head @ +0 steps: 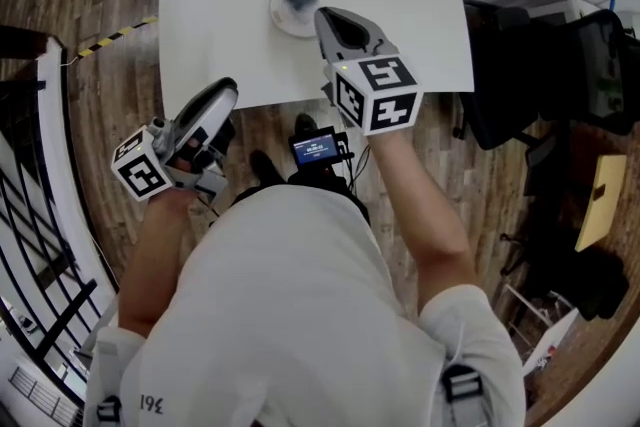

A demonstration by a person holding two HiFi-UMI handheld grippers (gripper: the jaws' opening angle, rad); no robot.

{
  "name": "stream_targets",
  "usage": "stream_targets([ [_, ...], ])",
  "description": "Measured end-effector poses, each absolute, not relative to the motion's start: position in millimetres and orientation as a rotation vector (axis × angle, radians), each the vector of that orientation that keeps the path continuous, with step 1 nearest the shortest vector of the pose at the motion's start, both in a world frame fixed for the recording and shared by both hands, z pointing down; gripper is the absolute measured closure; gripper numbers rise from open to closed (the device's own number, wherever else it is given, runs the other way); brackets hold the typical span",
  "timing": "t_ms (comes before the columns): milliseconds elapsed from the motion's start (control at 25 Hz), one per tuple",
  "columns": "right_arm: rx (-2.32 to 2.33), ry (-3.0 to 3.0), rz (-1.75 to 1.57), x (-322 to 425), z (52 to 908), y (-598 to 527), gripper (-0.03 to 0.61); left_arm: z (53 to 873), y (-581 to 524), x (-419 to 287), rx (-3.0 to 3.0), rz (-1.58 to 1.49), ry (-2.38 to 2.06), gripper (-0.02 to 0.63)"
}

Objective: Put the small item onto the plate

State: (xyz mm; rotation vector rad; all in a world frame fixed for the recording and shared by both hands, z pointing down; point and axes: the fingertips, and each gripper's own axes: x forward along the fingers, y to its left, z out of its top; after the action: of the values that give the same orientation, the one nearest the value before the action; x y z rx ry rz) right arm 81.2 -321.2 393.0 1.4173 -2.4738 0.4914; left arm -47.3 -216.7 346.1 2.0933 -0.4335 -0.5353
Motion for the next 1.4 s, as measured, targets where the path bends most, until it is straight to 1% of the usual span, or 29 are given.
stream_targets([
  [200,1.458,-2.537,0.522,76,363,-284,0.577,323,-185,-61,2.113,-0.573,-0.381,0.506],
  [400,1.477,-2.552,0.583,72,353,-247,0.577,311,-156,-70,2.132,-0.566,-0.335,0.506],
  [720,1.609,-2.730,0.941,64,308,-173,0.577,282,-98,-83,2.139,-0.618,-0.200,0.506],
  [800,1.625,-2.771,0.984,65,294,-152,0.577,277,-81,-83,2.143,-0.620,-0.171,0.506],
  [1160,1.533,-2.895,0.877,77,257,-80,0.577,258,-12,-77,2.208,-0.673,-0.215,0.506],
  [1400,1.473,-2.923,0.808,102,240,-35,0.577,258,33,-55,2.194,-0.708,-0.281,0.506],
])
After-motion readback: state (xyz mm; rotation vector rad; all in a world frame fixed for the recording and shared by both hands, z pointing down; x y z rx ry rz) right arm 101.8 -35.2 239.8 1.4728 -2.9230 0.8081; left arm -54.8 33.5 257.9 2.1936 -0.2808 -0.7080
